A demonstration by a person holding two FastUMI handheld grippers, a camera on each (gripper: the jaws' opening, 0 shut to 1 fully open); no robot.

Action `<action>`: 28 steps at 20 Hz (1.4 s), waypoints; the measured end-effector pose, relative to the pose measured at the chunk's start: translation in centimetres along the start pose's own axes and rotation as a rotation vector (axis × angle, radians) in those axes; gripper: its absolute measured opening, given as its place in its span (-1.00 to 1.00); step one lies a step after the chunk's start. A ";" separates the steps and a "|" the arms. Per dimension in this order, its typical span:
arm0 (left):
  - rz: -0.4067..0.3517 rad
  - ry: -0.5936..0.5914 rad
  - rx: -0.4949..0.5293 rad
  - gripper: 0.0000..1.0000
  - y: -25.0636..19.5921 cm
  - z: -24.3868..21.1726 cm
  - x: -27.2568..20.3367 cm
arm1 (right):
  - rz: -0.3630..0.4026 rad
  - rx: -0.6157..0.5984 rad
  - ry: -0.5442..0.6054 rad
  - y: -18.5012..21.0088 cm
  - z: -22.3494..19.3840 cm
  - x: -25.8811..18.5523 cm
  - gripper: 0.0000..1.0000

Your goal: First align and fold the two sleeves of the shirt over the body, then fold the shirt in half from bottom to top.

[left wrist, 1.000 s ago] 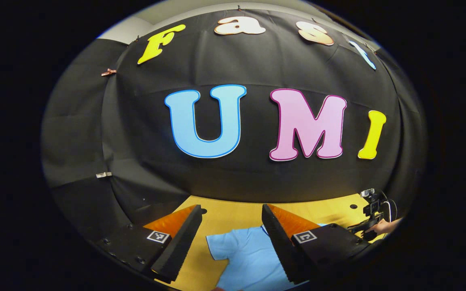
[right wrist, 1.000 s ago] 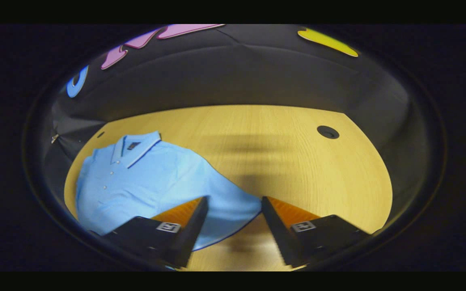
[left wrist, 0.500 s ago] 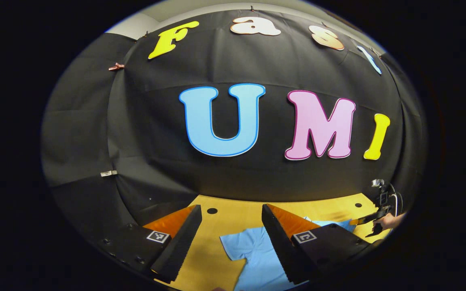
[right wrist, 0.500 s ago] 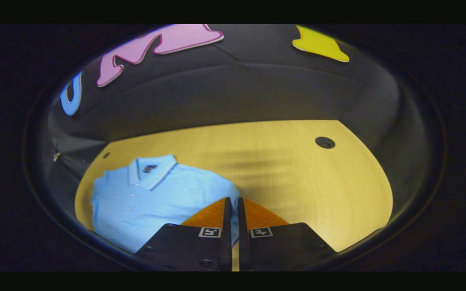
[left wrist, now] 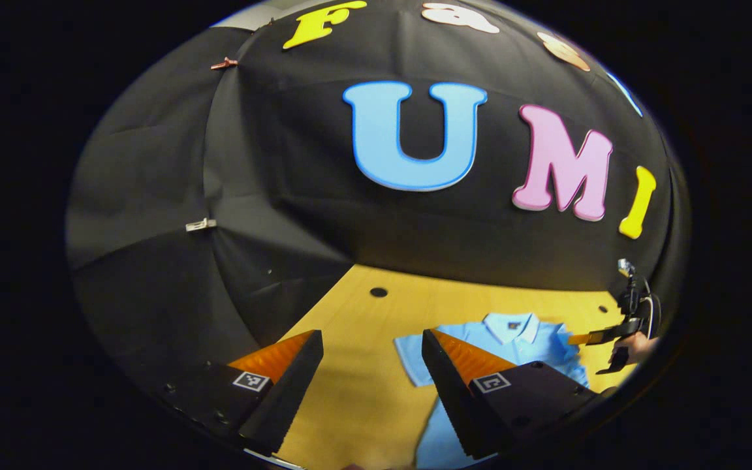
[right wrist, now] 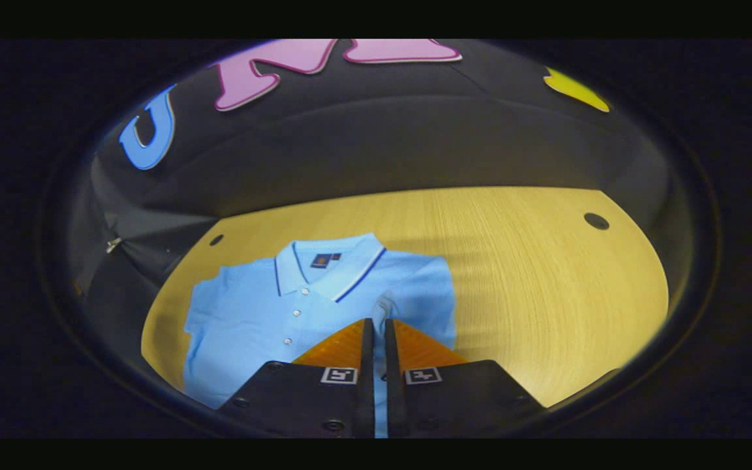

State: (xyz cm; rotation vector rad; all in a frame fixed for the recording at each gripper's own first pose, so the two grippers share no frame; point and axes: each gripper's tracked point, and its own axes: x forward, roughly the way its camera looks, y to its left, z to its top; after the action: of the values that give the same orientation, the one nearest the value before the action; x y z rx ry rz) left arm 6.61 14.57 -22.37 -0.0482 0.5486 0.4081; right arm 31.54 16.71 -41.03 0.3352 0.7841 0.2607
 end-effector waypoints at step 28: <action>-0.084 0.580 0.092 0.78 -9.7 -15.8 26.3 | -0.159 0.335 -0.155 -13.7 -2.0 -16.7 0.75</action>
State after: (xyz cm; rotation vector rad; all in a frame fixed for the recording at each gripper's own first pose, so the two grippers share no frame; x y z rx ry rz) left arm 22.92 12.79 -50.07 -0.1023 1.1330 0.2831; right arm 20.14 -1.30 -36.96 0.5978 0.6958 -0.0482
